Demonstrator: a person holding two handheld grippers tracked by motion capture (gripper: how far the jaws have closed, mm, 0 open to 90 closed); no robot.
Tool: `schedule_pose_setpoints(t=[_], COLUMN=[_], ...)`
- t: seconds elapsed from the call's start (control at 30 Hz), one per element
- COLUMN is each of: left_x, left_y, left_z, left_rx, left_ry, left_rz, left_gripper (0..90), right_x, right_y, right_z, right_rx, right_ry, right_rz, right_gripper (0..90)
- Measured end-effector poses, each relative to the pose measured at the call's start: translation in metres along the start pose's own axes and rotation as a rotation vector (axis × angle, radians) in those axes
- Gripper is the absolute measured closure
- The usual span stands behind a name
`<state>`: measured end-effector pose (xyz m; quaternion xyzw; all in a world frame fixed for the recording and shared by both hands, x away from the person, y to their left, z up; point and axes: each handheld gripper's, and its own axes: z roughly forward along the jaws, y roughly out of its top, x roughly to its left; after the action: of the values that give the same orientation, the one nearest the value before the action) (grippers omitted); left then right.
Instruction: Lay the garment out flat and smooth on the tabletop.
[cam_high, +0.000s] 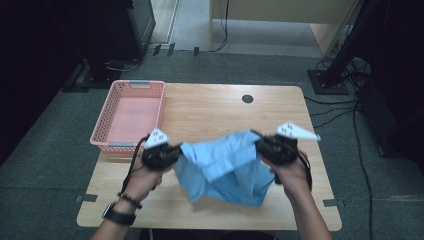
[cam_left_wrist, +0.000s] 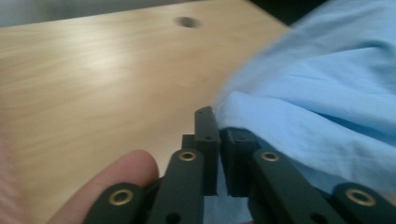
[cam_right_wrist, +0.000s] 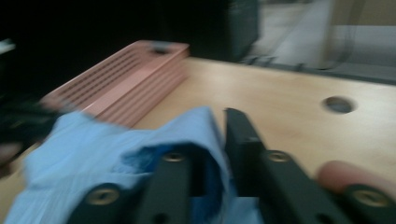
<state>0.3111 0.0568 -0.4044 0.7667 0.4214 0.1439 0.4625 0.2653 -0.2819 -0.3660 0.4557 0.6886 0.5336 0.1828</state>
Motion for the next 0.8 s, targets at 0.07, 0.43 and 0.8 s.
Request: schedule_pose_setpoints(t=[0.07,0.43,0.8], left_x=[0.018,0.045,0.026], left_y=[0.023,0.056,0.039], left_z=[0.03,0.056,0.059], left_rx=[-0.003,-0.051,-0.047], left_ry=[0.201,0.335,0.275], left_rz=[-0.087,-0.216,-0.173], left_gripper=[72.5,32.0,31.3], right_x=[-0.024,-0.114,-0.09], right_y=[0.018,0.042,0.02], right_z=[0.036,0.097,0.108], right_rx=[-0.028,0.065,0.094], right_ry=[-0.139,-0.267,-0.229], right_rz=[0.064,0.387,0.271], right_gripper=[56.1,37.7,35.8])
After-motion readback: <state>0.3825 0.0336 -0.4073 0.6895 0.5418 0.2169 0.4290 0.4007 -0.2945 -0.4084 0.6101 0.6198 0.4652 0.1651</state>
